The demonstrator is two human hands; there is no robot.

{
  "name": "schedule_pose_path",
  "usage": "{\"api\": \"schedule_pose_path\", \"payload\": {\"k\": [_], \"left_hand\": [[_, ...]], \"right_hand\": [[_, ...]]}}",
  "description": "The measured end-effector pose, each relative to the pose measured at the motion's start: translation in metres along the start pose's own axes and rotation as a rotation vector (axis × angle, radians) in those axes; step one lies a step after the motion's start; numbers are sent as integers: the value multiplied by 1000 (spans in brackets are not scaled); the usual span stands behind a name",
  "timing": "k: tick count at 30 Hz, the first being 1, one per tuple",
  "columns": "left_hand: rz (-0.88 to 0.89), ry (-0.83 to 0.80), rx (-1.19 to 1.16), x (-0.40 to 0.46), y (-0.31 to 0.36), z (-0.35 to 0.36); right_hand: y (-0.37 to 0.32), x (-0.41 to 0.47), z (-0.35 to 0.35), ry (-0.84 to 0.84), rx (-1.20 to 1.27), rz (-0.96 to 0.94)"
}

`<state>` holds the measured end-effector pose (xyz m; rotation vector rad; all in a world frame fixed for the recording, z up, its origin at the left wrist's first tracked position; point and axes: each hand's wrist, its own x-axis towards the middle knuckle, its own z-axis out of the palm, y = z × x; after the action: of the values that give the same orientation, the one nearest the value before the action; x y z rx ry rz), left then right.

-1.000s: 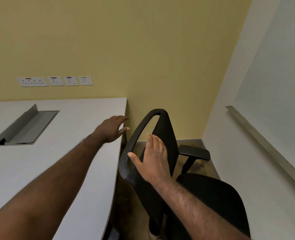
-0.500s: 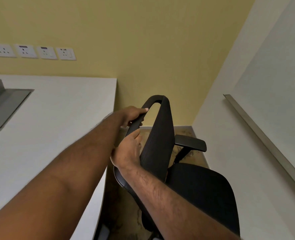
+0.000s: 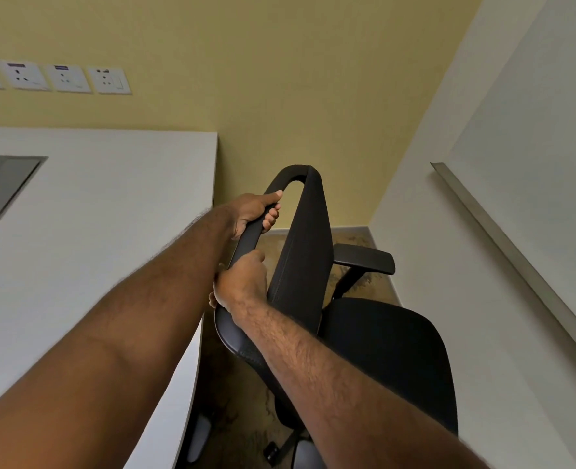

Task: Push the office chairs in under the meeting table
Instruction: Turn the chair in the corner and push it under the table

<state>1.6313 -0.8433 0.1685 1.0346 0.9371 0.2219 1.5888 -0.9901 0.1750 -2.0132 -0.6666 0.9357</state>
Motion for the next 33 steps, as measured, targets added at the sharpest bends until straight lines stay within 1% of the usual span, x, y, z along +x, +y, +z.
{"api": "schedule_pose_path", "payload": {"k": [3,6,13,15,19,22,27,33], "left_hand": [[52,49,38,-9,-9,1],[104,109,48,-24,-21,1],[139,267,-85,-74,-60,14],[165,334,-94,-91,-74,21],[245,560,56,-124,-103,40],[258,694,78,-144,-124,55],[252,799,3,-171,-157,80],[299,912,-73,-205,-189,119]], "right_hand": [[6,-10,0,-8,-75,-29],[15,-25,-2,-50,-131,-61],[43,-75,-22,-141,-201,-107],[54,-92,-32,-177,-241,-120],[78,-126,-52,-208,-325,-160],[95,-150,-68,-221,-401,-196],[121,-183,-97,-237,-558,-278],[152,-211,-133,-237,-702,-355]]}}
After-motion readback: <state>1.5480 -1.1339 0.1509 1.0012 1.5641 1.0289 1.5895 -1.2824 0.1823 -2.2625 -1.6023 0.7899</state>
